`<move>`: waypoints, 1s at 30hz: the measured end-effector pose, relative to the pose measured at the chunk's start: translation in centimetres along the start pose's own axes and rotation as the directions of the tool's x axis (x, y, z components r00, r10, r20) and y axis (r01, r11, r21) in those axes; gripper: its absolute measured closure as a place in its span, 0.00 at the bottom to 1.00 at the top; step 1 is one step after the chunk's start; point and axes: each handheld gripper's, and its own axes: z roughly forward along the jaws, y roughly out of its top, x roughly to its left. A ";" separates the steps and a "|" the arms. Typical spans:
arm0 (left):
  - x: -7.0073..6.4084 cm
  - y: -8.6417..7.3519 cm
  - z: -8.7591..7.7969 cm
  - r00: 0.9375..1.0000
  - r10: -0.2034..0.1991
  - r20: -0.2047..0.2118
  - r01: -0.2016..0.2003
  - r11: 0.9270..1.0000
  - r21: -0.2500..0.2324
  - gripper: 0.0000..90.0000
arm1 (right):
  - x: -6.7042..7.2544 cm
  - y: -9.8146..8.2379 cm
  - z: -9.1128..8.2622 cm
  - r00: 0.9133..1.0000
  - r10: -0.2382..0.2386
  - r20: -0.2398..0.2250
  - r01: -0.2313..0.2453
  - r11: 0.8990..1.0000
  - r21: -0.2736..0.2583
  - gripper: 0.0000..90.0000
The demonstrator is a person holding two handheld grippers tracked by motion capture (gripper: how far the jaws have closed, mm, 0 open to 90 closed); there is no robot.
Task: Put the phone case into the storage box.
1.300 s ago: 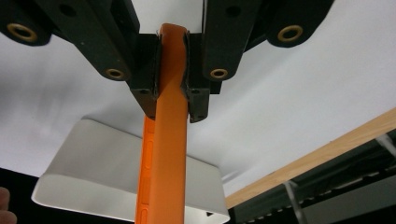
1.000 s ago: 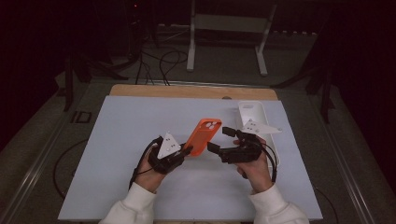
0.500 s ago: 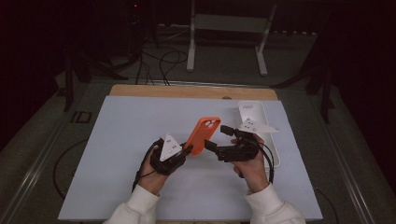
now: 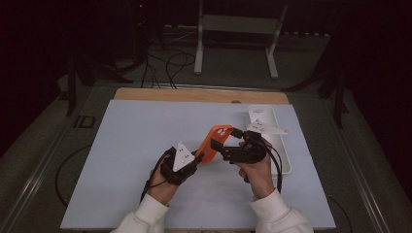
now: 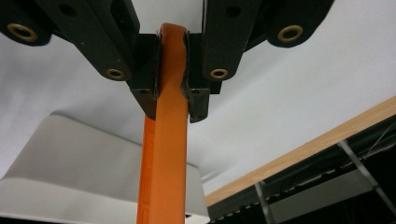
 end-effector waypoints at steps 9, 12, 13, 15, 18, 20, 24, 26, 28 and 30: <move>-1.0 0.0 0.3 0.999 0.038 -0.013 -0.037 0.999 0.022 0.89 | 0.8 0.3 0.6 0.999 0.015 0.042 -0.014 1.000 -0.022 0.16; -1.2 0.0 0.3 0.998 0.044 -0.036 -0.043 0.999 0.029 0.89 | 0.9 0.4 0.7 0.999 0.020 0.049 -0.019 1.000 -0.021 0.17; -1.4 0.0 0.4 0.998 0.047 -0.046 -0.046 0.998 0.033 0.89 | 1.0 0.3 0.7 0.999 0.015 0.051 -0.014 1.000 -0.021 0.17; -1.6 0.0 0.5 0.997 0.059 -0.046 -0.057 0.997 0.044 0.88 | 1.1 0.3 0.8 0.998 0.008 0.059 -0.007 1.000 -0.015 0.17; -1.8 -0.1 0.5 0.997 0.062 -0.038 -0.060 0.997 0.041 0.87 | 1.3 0.3 0.9 0.998 -0.011 0.067 0.012 1.000 -0.017 0.18; -1.7 -0.1 0.5 0.998 0.050 -0.026 -0.049 0.998 0.034 0.87 | 1.3 0.2 0.8 0.998 -0.012 0.066 0.014 1.000 -0.022 0.18; -1.7 -0.2 0.5 0.999 0.043 0.011 -0.043 0.999 0.032 0.83 | 1.0 0.1 0.7 0.998 -0.008 0.055 0.010 1.000 -0.027 0.19; -1.6 -0.2 0.5 0.999 0.028 0.043 -0.029 0.999 0.026 0.75 | 0.9 0.1 0.7 0.998 -0.017 0.055 0.018 0.999 -0.027 0.19; -1.4 -0.3 0.6 0.997 0.004 0.071 -0.006 1.000 0.025 0.67 | 0.9 0.1 0.6 0.998 -0.026 0.062 0.028 0.999 -0.026 0.19; -1.3 -0.3 0.6 0.996 -0.025 0.089 0.023 0.999 0.026 0.57 | 0.9 0.1 0.6 0.997 -0.035 0.068 0.037 0.999 -0.024 0.19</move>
